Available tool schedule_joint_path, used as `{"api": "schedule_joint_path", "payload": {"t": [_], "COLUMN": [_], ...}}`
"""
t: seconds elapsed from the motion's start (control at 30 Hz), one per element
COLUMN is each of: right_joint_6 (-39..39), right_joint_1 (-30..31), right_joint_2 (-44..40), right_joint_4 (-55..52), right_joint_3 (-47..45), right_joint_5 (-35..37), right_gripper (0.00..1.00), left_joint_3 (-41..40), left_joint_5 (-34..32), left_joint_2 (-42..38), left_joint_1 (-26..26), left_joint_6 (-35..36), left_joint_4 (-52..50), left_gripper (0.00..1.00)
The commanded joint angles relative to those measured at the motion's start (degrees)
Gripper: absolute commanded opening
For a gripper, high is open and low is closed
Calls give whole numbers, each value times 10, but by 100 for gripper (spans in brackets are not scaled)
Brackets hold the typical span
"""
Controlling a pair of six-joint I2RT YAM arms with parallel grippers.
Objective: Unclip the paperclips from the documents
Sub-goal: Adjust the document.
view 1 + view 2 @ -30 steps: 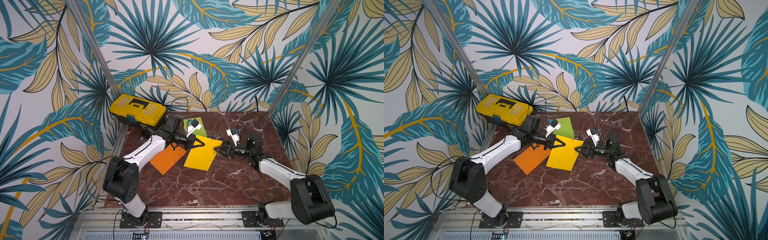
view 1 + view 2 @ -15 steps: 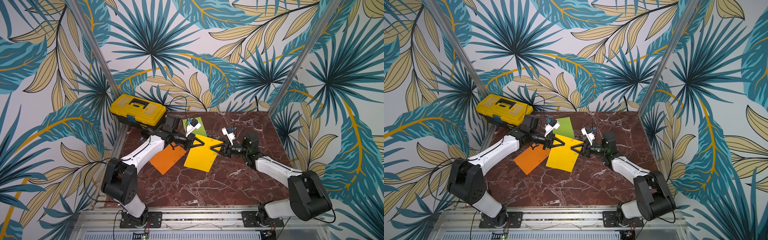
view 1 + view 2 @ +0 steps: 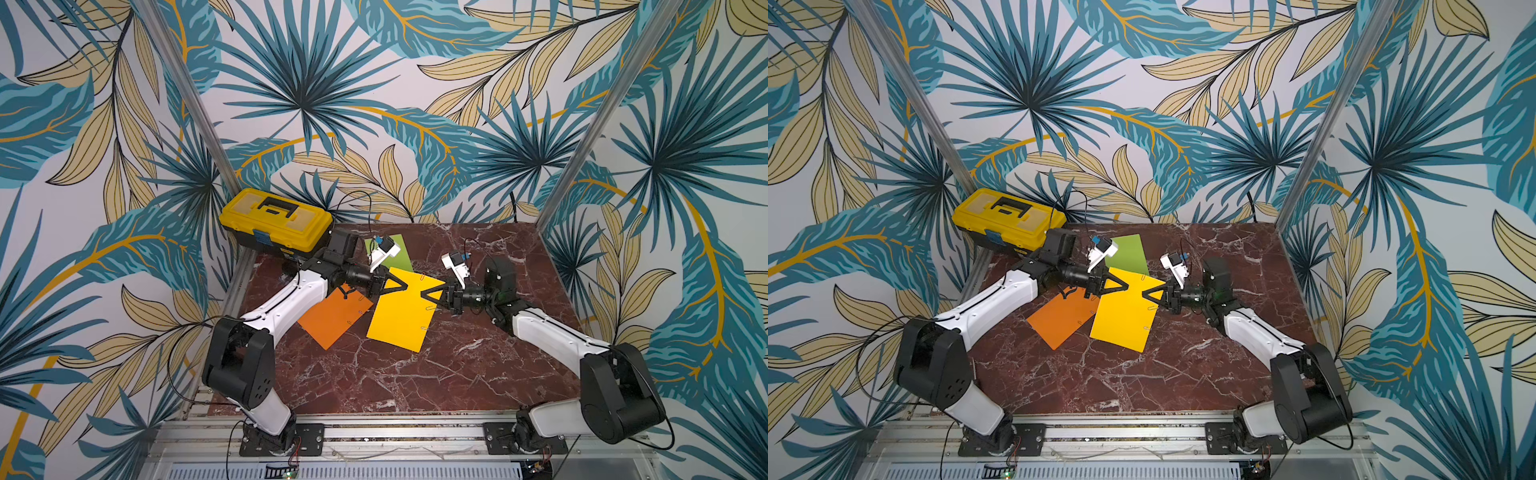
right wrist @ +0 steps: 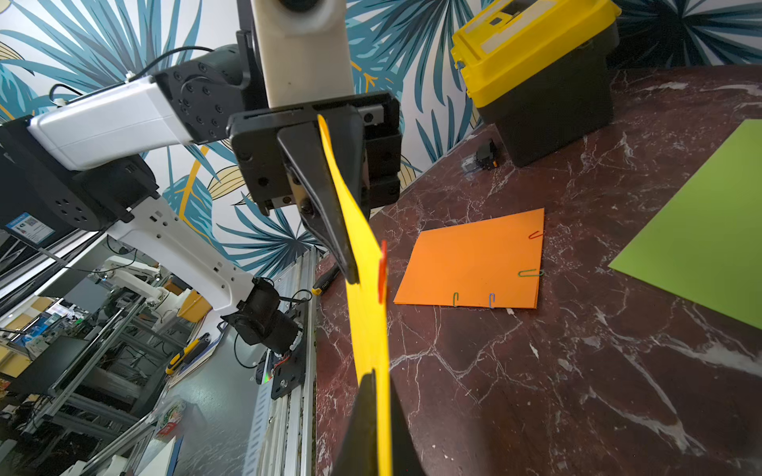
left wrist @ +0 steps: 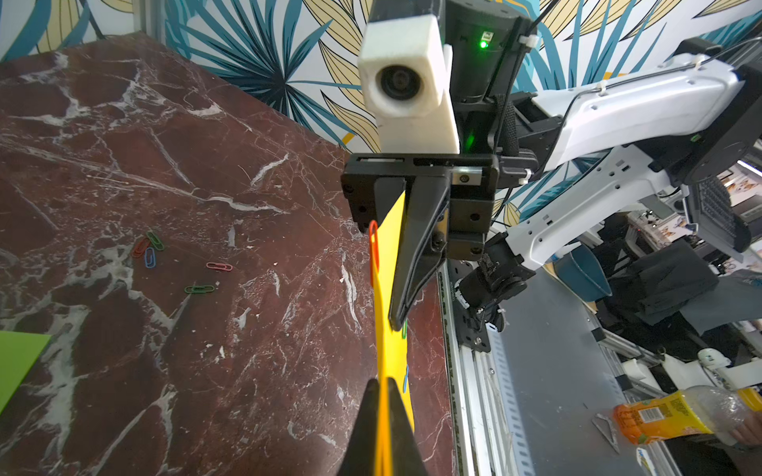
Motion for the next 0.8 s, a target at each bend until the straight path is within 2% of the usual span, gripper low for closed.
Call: {"api": "schedule_joint_path", "payload": {"t": [0.0, 0.2, 0.4, 0.5, 0.63, 0.77], "right_joint_6": [-45, -60, -59, -67, -120, -169], "right_joint_1": [9, 15, 16, 16, 15, 15], "right_joint_2": [-9, -6, -9, -9, -18, -28], "right_joint_4": [-65, -79, -82, -98, -187, -278], "right_joint_3": [11, 18, 26, 33, 54, 89], "right_joint_5": [-4, -1, 4, 7, 43, 78], "right_gripper": [0, 0, 0, 0, 31, 43], "left_joint_3": [16, 25, 24, 23, 13, -3], "left_joint_5": [24, 38, 38, 31, 20, 13], "left_joint_2": [2, 12, 15, 13, 6, -4], "left_joint_1": [3, 0, -3, -3, -3, -5], "left_joint_6": [-8, -15, -16, -15, -9, -5], "left_joint_4": [8, 8, 8, 8, 7, 2], "left_gripper": [13, 15, 1, 0, 0, 0]}}
